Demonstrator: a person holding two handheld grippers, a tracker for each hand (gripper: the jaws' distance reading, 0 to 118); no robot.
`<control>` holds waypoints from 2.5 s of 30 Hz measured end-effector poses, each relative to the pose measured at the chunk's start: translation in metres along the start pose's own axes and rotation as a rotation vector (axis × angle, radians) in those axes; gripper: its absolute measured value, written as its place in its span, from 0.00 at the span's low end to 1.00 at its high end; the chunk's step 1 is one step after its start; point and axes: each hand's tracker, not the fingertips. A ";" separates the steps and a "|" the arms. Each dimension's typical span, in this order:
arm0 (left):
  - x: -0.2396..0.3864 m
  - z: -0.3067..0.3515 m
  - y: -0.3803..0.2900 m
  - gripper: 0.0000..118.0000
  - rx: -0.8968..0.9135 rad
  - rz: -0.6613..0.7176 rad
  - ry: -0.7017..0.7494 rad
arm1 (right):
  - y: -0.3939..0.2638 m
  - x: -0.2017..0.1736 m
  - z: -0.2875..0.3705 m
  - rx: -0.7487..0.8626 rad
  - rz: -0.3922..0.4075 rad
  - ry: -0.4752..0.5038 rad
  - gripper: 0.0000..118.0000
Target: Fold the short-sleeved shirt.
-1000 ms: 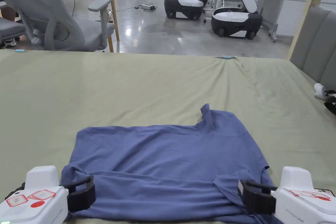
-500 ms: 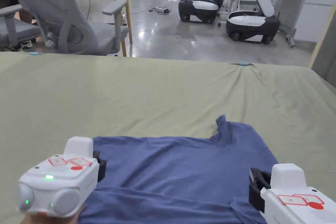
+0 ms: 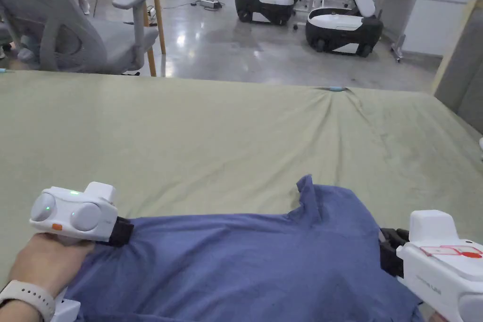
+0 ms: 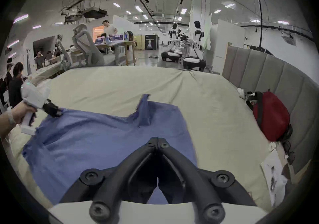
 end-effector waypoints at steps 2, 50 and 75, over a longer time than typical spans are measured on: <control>0.003 0.018 0.000 0.49 0.045 0.000 0.022 | 0.012 0.015 -0.035 -0.058 -0.011 -0.005 0.28; 0.057 0.250 -0.225 0.97 0.526 0.172 0.064 | -0.114 -0.043 0.169 0.077 0.004 0.023 0.90; -0.067 0.160 -0.276 1.00 0.257 0.896 -0.502 | -0.096 -0.183 0.136 0.197 0.052 0.058 0.00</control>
